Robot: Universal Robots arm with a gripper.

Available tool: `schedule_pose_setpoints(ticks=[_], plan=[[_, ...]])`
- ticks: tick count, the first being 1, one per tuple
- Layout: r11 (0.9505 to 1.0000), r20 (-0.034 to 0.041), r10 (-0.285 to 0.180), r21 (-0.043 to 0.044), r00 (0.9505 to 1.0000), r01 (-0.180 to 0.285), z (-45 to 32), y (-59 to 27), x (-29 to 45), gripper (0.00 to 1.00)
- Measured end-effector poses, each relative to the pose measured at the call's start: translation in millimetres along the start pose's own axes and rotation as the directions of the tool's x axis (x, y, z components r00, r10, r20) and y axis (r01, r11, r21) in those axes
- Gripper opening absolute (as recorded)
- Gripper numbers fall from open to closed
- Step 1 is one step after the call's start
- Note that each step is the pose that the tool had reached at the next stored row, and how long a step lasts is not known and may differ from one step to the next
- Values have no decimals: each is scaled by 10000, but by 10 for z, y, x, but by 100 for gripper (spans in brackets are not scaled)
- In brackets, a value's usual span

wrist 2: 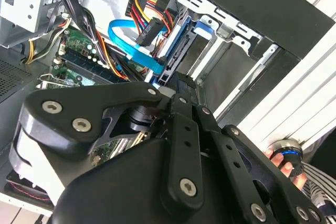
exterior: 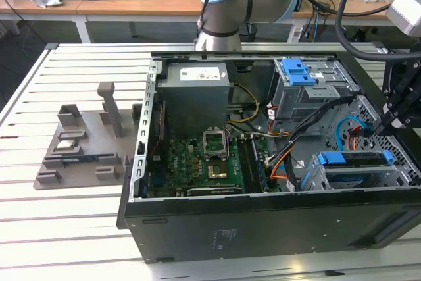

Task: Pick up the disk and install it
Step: 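Insert the first disk wire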

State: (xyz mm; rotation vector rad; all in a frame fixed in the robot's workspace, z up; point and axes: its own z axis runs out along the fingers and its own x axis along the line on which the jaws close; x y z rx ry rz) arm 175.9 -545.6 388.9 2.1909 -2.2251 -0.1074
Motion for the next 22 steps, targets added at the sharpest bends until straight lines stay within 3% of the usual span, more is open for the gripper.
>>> schedule_pose_setpoints(ticks=[1,2,4,6,8,10,16,22], plan=[[10000,0,0,0,10000,0,0,0,0,11],[10000,0,0,0,10000,0,0,-1,0,17],[10000,0,0,0,10000,0,0,-1,0,36],[10000,-1,-3,-1,10000,3,1,-7,-10,36],[10000,-12,2,-53,10000,-2,39,-74,-115,36],[9999,-12,6,-143,10000,-6,153,-207,-253,36],[9998,-13,7,-180,10000,-7,297,-256,-353,36],[9998,-88,11,-179,10000,-13,317,-260,-363,36]])
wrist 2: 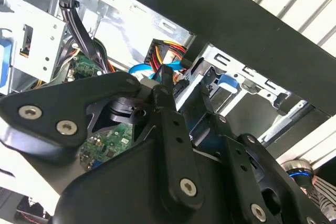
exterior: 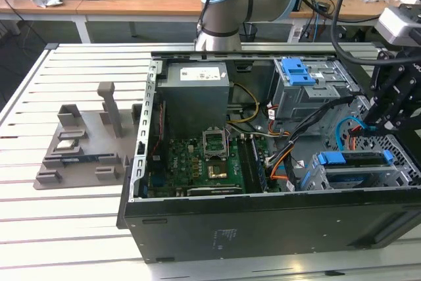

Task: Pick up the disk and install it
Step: 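Insert the first disk wire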

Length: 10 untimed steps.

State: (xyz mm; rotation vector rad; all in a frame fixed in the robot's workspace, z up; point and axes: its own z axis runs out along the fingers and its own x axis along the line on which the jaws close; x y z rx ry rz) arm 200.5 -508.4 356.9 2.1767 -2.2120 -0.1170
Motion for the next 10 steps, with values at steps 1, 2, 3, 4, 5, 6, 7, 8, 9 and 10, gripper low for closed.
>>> schedule_pose_setpoints(ticks=[1,2,3,4,5,6,7,8,9,10], plan=[[10000,-2,0,0,10000,0,-1,0,0,35],[10000,-4,0,0,10000,0,0,0,0,28],[10000,-5,0,0,10000,0,-1,0,0,22],[10000,-6,1,0,10000,-1,0,0,0,22],[10000,-7,0,1,10000,0,0,0,0,18],[10000,-8,1,0,10000,-1,0,0,0,17],[10000,-9,1,1,10000,-1,0,0,0,17],[10000,-11,1,0,10000,-1,0,0,0,17],[10000,-12,1,1,10000,-1,0,0,0,17],[10000,-13,1,1,10000,-1,-1,0,0,17]])
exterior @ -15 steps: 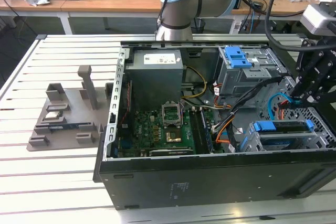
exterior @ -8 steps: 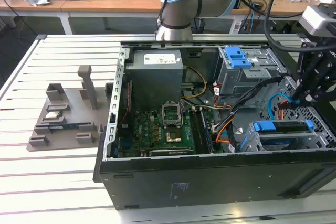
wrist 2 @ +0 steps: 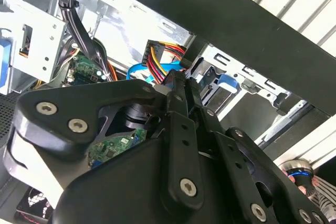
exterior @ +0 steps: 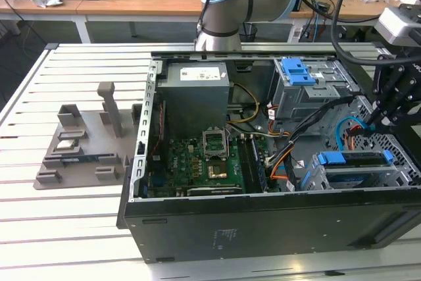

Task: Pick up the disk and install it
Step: 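Insert the first disk wire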

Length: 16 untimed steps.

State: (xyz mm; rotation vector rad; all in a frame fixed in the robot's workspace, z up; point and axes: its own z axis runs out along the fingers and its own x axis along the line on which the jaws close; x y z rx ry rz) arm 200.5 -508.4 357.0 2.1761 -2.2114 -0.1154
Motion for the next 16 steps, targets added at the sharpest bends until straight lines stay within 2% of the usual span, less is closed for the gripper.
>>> schedule_pose_setpoints(ticks=[3,7,9,16], plan=[[10000,-10,0,0,10000,0,-1,-1,24,17],[10000,-37,3,1,10000,-3,0,2,226,17],[10000,-39,1,1,10000,-1,8,6,292,17],[10000,-43,2,0,10000,-2,45,24,310,17]])
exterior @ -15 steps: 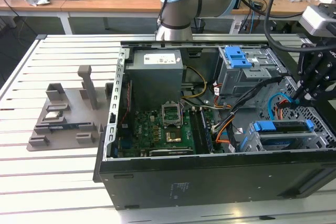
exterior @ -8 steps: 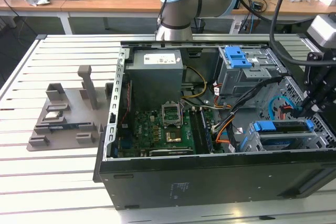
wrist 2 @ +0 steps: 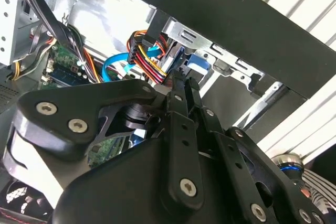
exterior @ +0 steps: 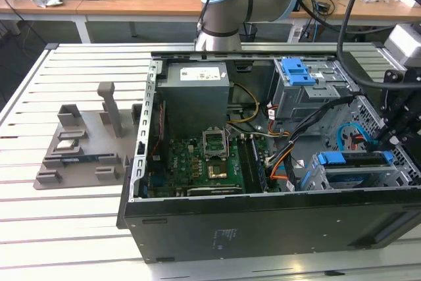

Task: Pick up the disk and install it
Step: 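Insert the first disk wire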

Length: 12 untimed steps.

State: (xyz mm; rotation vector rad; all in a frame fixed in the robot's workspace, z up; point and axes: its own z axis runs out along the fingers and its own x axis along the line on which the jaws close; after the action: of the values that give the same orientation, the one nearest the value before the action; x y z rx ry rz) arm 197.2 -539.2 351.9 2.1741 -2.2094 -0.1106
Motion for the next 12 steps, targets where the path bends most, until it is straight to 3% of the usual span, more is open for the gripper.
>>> schedule_pose_setpoints(ticks=[12], plan=[[10000,8,76,1,10000,-76,96,23,-5,17]])
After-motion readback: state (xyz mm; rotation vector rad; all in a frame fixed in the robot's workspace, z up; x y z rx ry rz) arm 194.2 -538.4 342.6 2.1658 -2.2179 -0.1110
